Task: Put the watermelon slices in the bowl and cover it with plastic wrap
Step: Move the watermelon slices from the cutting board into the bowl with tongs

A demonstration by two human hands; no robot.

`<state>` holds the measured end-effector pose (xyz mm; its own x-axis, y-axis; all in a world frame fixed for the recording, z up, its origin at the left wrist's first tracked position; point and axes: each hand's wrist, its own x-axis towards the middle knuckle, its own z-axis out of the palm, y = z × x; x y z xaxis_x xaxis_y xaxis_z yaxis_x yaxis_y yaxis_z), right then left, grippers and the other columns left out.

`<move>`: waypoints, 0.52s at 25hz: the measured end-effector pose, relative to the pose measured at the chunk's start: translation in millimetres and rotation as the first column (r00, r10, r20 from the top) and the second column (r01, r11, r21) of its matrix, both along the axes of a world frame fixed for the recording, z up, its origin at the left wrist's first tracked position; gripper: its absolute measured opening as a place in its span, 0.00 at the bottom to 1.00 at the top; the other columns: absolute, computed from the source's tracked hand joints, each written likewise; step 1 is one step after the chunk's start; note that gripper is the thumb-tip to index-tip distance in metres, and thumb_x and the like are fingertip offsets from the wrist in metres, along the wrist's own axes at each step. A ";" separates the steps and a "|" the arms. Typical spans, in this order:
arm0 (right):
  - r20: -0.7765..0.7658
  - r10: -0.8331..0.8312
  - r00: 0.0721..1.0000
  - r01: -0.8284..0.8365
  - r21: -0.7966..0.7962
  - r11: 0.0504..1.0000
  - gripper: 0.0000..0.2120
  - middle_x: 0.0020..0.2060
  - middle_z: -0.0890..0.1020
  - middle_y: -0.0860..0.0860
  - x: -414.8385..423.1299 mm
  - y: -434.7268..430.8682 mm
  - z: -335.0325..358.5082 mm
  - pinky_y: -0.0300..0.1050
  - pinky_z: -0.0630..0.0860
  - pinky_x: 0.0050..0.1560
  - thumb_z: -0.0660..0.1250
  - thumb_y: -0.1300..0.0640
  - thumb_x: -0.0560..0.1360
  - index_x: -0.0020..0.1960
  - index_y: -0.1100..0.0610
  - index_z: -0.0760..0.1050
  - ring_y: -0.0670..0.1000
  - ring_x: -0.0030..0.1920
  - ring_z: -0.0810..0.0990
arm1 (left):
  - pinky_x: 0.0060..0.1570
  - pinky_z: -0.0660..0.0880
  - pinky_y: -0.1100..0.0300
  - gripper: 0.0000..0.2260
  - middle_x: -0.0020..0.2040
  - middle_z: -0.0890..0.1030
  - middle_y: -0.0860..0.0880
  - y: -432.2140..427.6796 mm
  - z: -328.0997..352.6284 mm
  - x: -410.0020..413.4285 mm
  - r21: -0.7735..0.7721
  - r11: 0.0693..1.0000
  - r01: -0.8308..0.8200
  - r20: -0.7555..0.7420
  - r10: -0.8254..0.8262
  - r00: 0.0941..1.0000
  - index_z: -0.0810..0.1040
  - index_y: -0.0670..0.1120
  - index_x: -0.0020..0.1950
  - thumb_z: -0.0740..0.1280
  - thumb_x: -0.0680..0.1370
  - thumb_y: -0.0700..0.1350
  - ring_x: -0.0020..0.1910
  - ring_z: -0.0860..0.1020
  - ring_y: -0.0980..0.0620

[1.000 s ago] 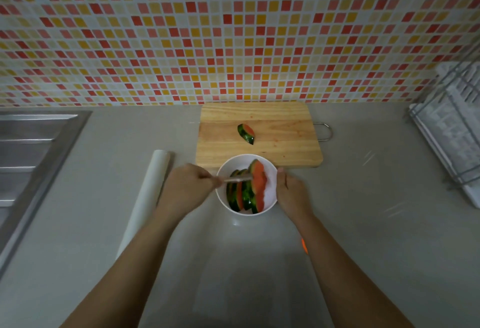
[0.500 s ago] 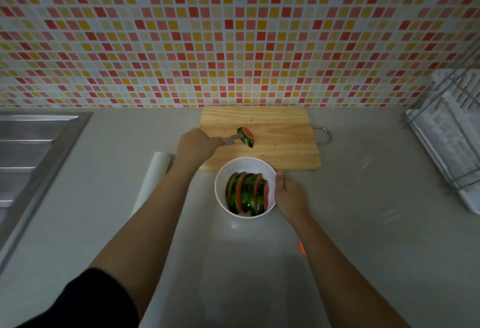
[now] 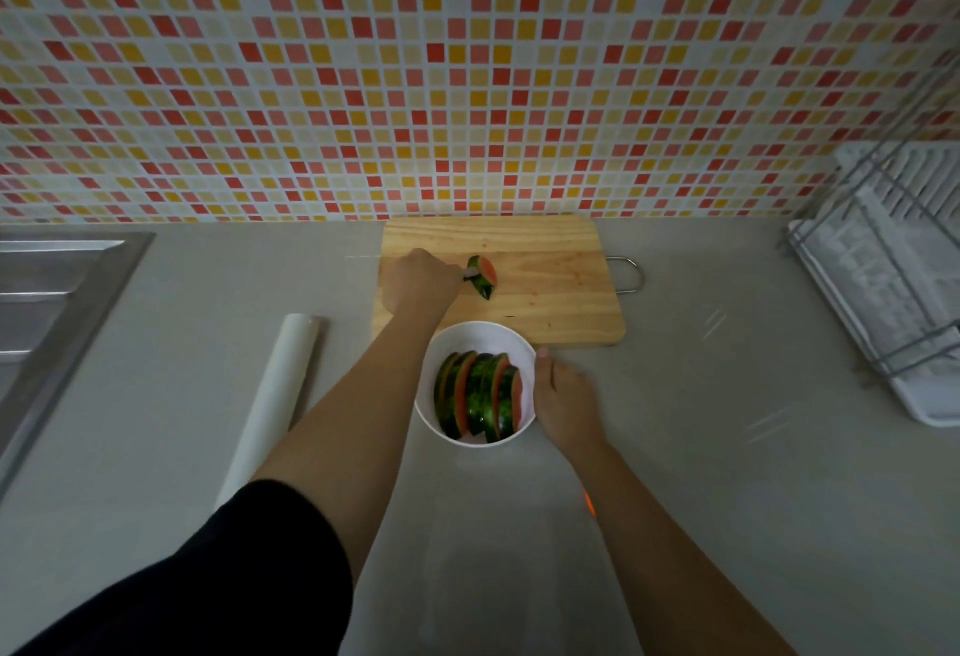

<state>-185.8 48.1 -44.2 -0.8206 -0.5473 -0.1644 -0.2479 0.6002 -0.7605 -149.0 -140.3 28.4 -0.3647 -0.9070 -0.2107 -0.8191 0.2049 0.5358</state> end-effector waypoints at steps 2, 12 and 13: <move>-0.013 0.014 1.000 -0.014 0.007 1.000 0.27 0.21 0.70 0.49 0.2 0.3 1.0 0.39 0.59 0.24 0.50 0.49 0.81 0.24 0.54 0.63 0.46 0.24 0.70 | 0.23 0.62 0.63 0.11 0.27 0.70 0.48 0.1 2.0 -1.8 0.008 1.000 -0.009 -0.034 0.010 0.999 0.66 0.43 0.29 0.64 0.70 0.42 0.26 0.69 0.52; 0.033 -0.013 0.999 0.013 0.011 1.000 0.26 0.31 0.76 0.53 -1.4 -0.4 -2.2 0.43 0.65 0.37 0.48 0.47 0.80 0.33 0.59 0.74 0.53 0.34 0.74 | 0.26 0.64 0.61 0.09 0.28 0.76 0.48 5.8 34.5 81.5 0.253 0.967 -0.033 -0.238 0.095 0.967 0.81 0.42 0.35 0.71 0.69 0.47 0.25 0.69 0.52; 0.036 -0.020 0.999 0.020 0.006 1.000 0.26 0.32 0.76 0.54 -1.4 -0.4 -2.7 0.43 0.65 0.38 0.48 0.47 0.80 0.36 0.60 0.76 0.53 0.35 0.73 | 0.27 0.64 0.61 0.09 0.27 0.76 0.48 16.6 36.7 96.6 0.211 0.977 0.031 -0.208 0.013 0.978 0.81 0.43 0.34 0.71 0.69 0.48 0.26 0.70 0.52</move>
